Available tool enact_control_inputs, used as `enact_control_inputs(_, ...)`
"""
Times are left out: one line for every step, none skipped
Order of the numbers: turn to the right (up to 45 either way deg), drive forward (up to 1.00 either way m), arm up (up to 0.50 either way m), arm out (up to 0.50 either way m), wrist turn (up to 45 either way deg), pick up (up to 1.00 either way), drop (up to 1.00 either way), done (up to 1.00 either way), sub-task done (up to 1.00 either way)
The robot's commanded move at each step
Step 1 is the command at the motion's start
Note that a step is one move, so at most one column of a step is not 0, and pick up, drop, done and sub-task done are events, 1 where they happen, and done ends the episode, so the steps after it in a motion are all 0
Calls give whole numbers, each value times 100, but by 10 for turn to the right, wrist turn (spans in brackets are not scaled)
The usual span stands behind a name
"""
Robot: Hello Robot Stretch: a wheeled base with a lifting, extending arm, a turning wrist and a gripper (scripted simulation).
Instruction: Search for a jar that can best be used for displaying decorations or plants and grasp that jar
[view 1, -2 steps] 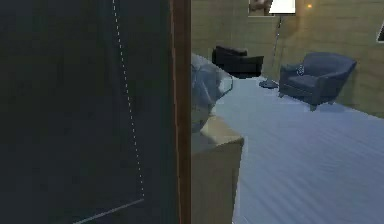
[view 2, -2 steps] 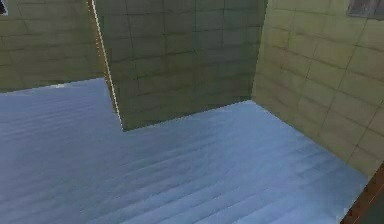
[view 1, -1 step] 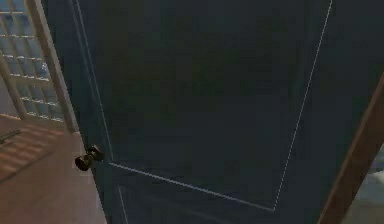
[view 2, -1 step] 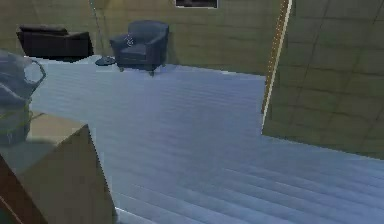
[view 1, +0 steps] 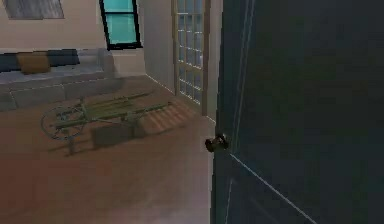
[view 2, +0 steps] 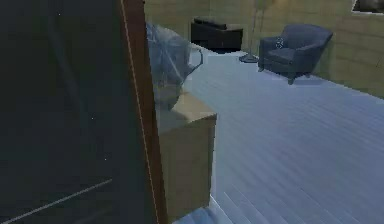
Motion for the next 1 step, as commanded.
enact_control_inputs(450,0,0,0,0,0,0,0,0)
